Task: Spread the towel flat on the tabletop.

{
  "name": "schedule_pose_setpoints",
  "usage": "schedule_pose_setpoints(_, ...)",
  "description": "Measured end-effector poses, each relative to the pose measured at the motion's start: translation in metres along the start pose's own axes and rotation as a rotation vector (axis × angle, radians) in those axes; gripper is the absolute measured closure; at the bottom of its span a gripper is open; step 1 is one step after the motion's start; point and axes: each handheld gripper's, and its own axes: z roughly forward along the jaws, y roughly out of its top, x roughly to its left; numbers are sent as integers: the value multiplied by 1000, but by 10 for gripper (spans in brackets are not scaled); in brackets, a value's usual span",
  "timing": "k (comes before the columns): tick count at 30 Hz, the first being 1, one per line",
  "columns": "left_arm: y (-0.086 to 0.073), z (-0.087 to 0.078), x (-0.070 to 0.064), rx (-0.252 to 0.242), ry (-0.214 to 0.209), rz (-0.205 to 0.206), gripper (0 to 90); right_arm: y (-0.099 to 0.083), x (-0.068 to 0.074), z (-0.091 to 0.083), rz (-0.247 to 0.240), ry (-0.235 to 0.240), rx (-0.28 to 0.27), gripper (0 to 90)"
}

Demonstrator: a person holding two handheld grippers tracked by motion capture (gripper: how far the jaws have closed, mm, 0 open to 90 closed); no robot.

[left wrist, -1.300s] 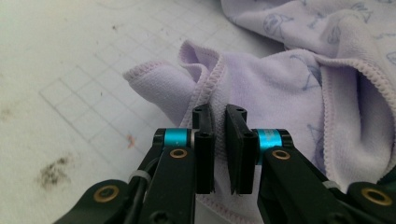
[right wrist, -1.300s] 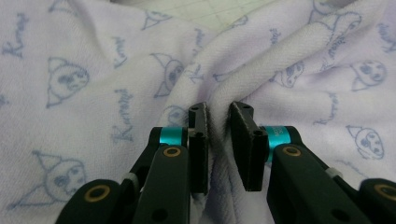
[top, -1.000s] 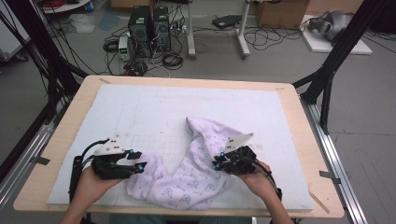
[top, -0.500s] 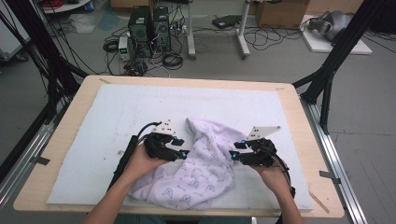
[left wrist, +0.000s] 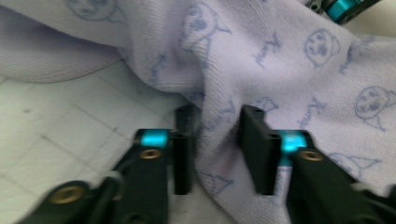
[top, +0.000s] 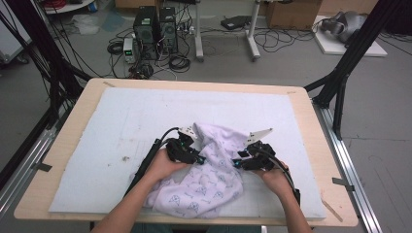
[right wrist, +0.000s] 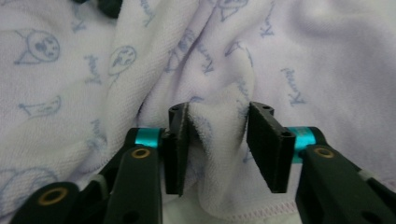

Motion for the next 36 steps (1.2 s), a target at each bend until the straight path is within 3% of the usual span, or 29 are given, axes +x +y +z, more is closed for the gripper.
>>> schedule_pose_setpoints(2,0,-1,-1,9,0,15,828,1,2,2,-20,5,0,764)
schedule_pose_setpoints(5,0,-6,-5,6,25,49,841,3,4,-1,-49,-16,-11,792)
schedule_pose_setpoints(8,-2,-22,-7,-24,69,58,842,8,5,-6,-55,-19,-44,796)
schedule_pose_setpoints(11,-4,-47,-1,-79,107,39,843,14,5,-7,-62,-15,-61,797)
schedule_pose_setpoints(15,-8,-78,10,-150,166,-18,846,41,1,-8,-75,1,-107,798)
schedule_pose_setpoints(16,-8,-93,13,-173,193,-25,846,47,1,-9,-79,5,-115,799)
schedule_pose_setpoints(17,-8,-93,13,-173,193,-25,846,47,1,-9,-79,5,-115,799)
schedule_pose_setpoints(18,-7,-101,15,-184,203,-28,846,60,0,-11,-96,5,-130,799)
schedule_pose_setpoints(20,-5,-117,17,-225,219,-45,846,66,0,-12,-100,5,-130,799)
schedule_pose_setpoints(23,-4,-141,16,-256,274,-42,846,86,3,-20,-133,17,-189,799)
schedule_pose_setpoints(26,-9,-158,11,-263,310,-33,846,89,7,-23,-151,21,-197,799)
schedule_pose_setpoints(28,-16,-160,4,-239,325,-17,846,85,16,-23,-163,49,-183,799)
schedule_pose_setpoints(29,-28,-159,-5,-213,330,0,846,82,20,-22,-171,60,-181,799)
schedule_pose_setpoints(30,-28,-159,-5,-213,330,0,845,79,23,-21,-172,65,-173,799)
schedule_pose_setpoints(33,-58,-152,-26,-176,308,16,845,65,34,-18,-181,88,-151,799)
schedule_pose_setpoints(34,-58,-152,-26,-176,308,16,845,59,39,-17,-183,94,-142,799)
schedule_pose_setpoints(36,-73,-148,-34,-168,294,23,843,47,47,-15,-179,121,-135,799)
